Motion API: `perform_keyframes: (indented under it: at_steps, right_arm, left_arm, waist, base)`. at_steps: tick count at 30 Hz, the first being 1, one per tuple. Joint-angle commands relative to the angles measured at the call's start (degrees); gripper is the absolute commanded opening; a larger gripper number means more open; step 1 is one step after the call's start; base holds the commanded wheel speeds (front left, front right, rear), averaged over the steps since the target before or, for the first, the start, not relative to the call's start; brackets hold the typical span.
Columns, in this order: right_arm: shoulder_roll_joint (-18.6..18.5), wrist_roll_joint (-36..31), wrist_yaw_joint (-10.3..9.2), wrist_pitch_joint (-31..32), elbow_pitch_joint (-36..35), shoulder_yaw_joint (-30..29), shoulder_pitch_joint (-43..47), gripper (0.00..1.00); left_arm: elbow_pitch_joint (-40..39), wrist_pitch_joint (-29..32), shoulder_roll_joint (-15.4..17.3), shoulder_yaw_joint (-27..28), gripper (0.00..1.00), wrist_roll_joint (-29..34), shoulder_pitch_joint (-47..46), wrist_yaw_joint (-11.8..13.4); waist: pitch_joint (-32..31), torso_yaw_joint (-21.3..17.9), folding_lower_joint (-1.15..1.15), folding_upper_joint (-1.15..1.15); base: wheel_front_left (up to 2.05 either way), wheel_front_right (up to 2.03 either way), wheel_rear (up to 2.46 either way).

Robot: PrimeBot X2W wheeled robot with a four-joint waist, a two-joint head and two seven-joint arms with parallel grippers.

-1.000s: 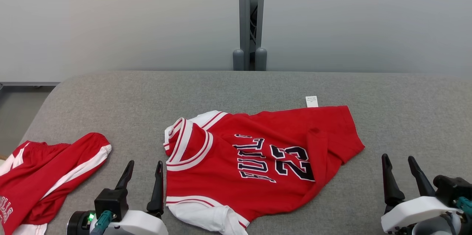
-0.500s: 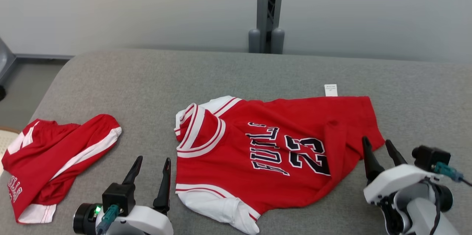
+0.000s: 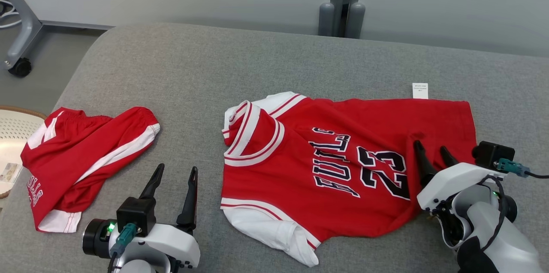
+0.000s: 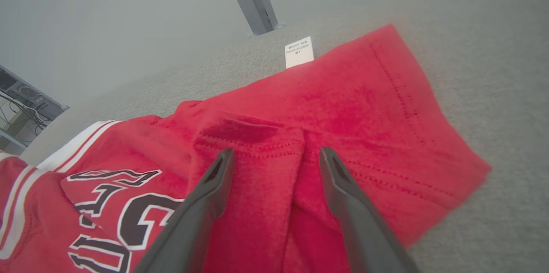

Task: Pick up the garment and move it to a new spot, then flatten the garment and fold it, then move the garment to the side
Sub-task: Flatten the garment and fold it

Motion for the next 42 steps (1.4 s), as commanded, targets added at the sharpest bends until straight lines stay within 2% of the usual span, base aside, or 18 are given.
perform_keyframes:
  at_steps: [1, 8, 19, 21, 23, 27, 31, 42]
  right_arm:
    - [-0.5, 0.9, -0.02, 0.0, 0.9, 0.5, -0.9, 1.00]
    - [-0.6, 3.7, -0.02, -0.9, 4.5, 1.9, -3.2, 1.00]
    - [-0.6, 8.9, -0.02, 0.3, 5.6, 5.3, -5.3, 1.00]
    - [-0.8, 9.7, -0.02, 0.7, 5.2, 6.2, -5.3, 0.82]
    - [-1.1, 10.5, -0.02, 0.9, 5.0, 7.0, -5.2, 0.45]
    - [-1.5, 12.0, -0.02, 0.3, 4.7, 8.3, -4.9, 0.13]
    - [-1.9, 13.2, -0.02, -0.4, 4.5, 9.6, -4.4, 0.00]
    - [-4.0, 15.3, -0.02, -2.2, 0.6, 12.7, -0.8, 0.00]
  left_arm:
    - [-0.1, 0.0, 0.2, 0.2, 1.00, 0.1, -0.8, -0.3]
    - [-0.2, 0.0, 0.3, 0.0, 1.00, -0.4, -1.1, 0.1]
    - [0.0, 0.0, 0.3, -0.1, 1.00, -0.1, -2.0, 0.1]
    - [0.1, 0.0, 0.3, -0.1, 1.00, 0.0, -2.0, 0.1]
    - [0.2, 0.0, 0.3, 0.0, 1.00, 0.2, -2.0, 0.1]
    - [0.3, 0.0, 0.3, 0.1, 1.00, 0.3, -1.8, 0.1]
    - [0.4, 0.0, 0.3, 0.1, 1.00, 0.4, -1.5, 0.0]
    - [0.5, 0.0, 0.3, 0.3, 1.00, -0.3, 0.3, 0.5]
  waist:
    - [0.1, 0.2, 0.00, 0.00]
    - [0.7, 0.4, 0.00, 0.00]
    - [1.7, 0.6, 0.00, 0.00]
    - [1.7, 0.7, 0.00, 0.00]
    - [1.7, 0.7, 0.00, 0.00]
    - [1.4, 0.7, 0.00, 0.00]
    - [1.0, 0.5, 0.00, 0.00]
    - [-2.3, -1.0, 0.00, 0.00]
  base:
    - [0.00, 0.00, 0.00]
    - [0.00, 0.00, 0.00]
    - [0.00, 0.00, 0.00]
    - [0.00, 0.00, 0.00]
    - [0.00, 0.00, 0.00]
    - [0.00, 0.00, 0.00]
    - [0.00, 0.00, 0.00]
    - [0.00, 0.00, 0.00]
